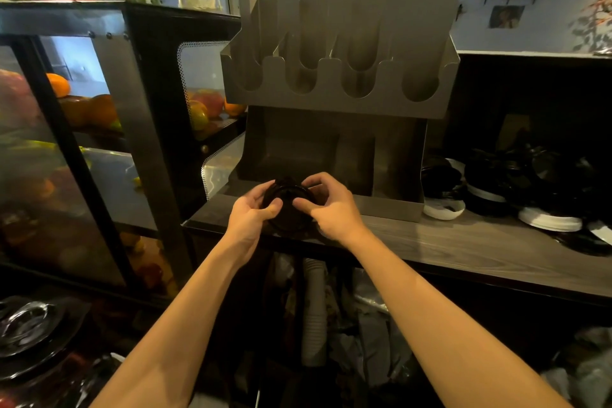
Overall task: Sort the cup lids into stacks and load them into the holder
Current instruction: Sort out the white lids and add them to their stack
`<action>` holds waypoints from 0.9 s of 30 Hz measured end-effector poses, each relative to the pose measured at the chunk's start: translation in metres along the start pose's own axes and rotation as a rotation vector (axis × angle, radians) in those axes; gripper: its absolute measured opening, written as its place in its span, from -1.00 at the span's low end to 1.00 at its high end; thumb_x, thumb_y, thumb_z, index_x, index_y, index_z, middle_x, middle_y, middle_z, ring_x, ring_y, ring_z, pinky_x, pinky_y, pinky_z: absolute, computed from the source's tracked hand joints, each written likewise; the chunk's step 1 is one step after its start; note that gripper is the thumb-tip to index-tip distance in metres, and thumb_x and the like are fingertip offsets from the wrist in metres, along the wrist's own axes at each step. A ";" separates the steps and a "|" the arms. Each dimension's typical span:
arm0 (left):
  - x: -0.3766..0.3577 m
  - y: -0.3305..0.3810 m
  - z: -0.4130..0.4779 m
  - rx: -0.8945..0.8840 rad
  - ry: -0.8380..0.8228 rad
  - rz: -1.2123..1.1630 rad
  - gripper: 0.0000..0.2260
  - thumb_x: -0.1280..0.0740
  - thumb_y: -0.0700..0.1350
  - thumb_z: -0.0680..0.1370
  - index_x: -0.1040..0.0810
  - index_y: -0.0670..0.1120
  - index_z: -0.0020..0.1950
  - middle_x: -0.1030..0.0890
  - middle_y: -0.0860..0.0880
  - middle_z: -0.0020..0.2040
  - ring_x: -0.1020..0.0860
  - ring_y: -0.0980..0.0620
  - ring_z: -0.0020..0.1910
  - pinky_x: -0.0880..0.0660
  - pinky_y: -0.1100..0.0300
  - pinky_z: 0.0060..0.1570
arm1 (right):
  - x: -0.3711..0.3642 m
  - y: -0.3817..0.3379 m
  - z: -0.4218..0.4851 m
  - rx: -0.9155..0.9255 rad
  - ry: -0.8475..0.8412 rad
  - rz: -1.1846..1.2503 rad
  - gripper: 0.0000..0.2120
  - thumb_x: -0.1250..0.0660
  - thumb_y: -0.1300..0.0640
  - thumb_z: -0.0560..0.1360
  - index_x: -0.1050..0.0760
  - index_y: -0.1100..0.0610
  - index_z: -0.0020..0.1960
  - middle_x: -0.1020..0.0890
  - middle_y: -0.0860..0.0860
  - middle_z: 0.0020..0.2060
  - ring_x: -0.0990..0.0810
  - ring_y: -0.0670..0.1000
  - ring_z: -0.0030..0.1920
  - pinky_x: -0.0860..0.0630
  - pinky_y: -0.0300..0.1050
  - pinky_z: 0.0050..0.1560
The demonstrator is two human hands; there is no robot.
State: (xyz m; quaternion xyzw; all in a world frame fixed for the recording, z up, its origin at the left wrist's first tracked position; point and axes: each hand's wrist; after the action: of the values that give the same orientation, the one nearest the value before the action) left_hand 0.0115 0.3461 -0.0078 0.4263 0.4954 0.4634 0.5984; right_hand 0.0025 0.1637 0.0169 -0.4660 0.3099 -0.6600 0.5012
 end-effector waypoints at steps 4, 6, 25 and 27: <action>0.003 0.002 -0.003 0.002 -0.033 0.002 -0.60 -0.38 -0.30 0.58 -0.54 0.03 0.36 -0.67 -0.01 0.25 -0.60 -0.06 0.30 -0.49 -0.11 0.37 | 0.001 0.000 0.001 0.002 -0.012 -0.050 -0.71 -0.54 0.01 0.46 -0.54 -0.06 0.12 -0.67 -0.10 -0.06 -0.66 -0.12 -0.02 -0.67 -0.06 0.01; 0.001 0.004 -0.005 -0.002 -0.059 0.014 -0.61 -0.34 -0.33 0.59 -0.54 0.03 0.34 -0.68 -0.01 0.24 -0.61 -0.03 0.29 -0.51 -0.06 0.34 | 0.001 0.000 0.001 -0.007 0.015 -0.088 -0.70 -0.55 -0.06 0.44 -0.53 -0.09 0.10 -0.66 -0.14 -0.08 -0.65 -0.14 -0.04 -0.67 -0.08 -0.01; -0.006 0.002 0.014 0.056 0.124 -0.007 -0.69 -0.37 -0.24 0.61 -0.53 -0.07 0.35 -0.60 -0.19 0.25 -0.60 -0.12 0.24 -0.58 0.08 0.13 | 0.003 -0.004 0.001 -0.029 0.037 -0.289 -0.75 -0.45 -0.04 0.53 -0.51 -0.06 0.17 -0.62 -0.09 -0.07 -0.60 -0.06 -0.02 -0.62 0.03 0.08; -0.005 0.000 0.017 0.064 0.181 0.031 -0.74 -0.38 -0.25 0.60 -0.58 -0.05 0.27 -0.63 -0.18 0.20 -0.60 -0.15 0.24 -0.56 -0.04 0.26 | 0.001 -0.003 0.000 -0.030 0.023 -0.324 -0.71 -0.45 -0.10 0.52 -0.51 -0.06 0.18 -0.63 -0.07 -0.03 -0.60 -0.04 0.01 -0.62 0.04 0.09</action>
State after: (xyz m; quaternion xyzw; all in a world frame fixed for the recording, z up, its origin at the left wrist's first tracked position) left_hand 0.0282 0.3407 -0.0045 0.4090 0.5555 0.4932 0.5300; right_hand 0.0017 0.1634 0.0196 -0.5098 0.2462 -0.7326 0.3778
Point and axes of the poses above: each hand's wrist, its own z-axis towards the middle knuckle, its own x-axis out of the back of the hand, y = z × x
